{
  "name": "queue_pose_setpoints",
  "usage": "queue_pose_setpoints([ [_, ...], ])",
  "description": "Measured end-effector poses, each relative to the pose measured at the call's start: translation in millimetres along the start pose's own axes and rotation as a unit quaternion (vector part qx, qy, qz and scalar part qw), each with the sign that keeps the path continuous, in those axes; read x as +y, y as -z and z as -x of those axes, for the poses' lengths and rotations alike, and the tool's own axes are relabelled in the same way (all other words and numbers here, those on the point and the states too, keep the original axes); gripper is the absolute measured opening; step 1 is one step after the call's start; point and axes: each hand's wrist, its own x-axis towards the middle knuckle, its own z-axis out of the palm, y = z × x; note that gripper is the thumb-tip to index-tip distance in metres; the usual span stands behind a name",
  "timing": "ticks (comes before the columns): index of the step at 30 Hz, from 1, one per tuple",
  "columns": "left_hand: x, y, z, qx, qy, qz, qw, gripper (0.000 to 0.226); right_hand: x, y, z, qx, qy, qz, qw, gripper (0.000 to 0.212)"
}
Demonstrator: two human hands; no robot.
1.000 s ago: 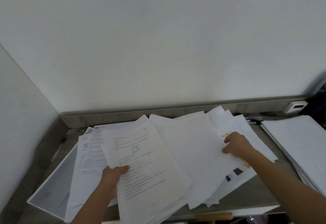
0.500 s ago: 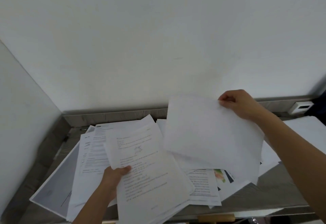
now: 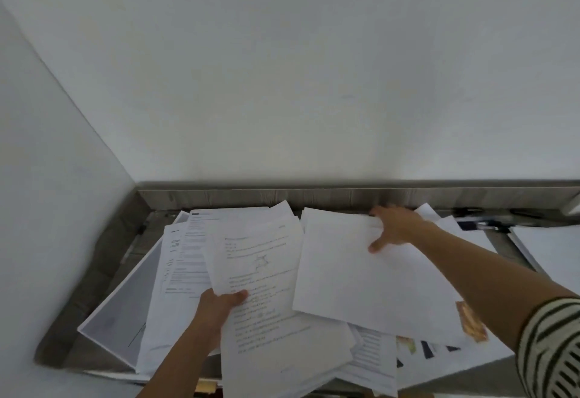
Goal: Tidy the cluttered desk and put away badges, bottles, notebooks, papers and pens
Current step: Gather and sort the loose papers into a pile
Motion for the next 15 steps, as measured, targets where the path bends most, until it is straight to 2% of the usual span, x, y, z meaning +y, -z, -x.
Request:
queue_pose_setpoints([
  [2,0.2,0.8,-0.9,-0.001,0.002,0.004,1.000,0.026,-1.6,0.2,3.7,0.010,0.001,0.019,1.000,0.097],
  [5,-0.9,3.0,-2.9,-0.008,0.002,0.005,1.000,0.026,-6.7,-11.4,11.1,0.055,0.029,0.061,0.996,0.064],
  [7,-1.3,2.9,-3.7,-0.012,0.003,0.003,1.000,0.028,-8.8,-11.8,18.0,0.062,0.038,0.038,0.997,0.051],
  [9,-0.6,2.8,-3.8,-0.011,0.004,0.004,1.000,0.029,-7.9,5.1,28.0,0.077,0.035,-0.050,0.995,0.042],
  [11,-0.4,2.8,-4.1,-0.011,0.006,0.005,1.000,0.028,-2.4,35.2,41.0,0.112,0.048,-0.178,0.976,0.030],
  [12,0.1,2.7,-3.5,-0.011,0.006,0.007,1.000,0.028,-0.6,53.1,50.9,0.131,0.051,-0.258,0.956,0.025],
  [15,1.9,2.2,-0.6,-0.011,0.010,0.009,1.000,0.028,-3.1,93.6,80.9,0.152,0.064,-0.475,0.865,0.014],
])
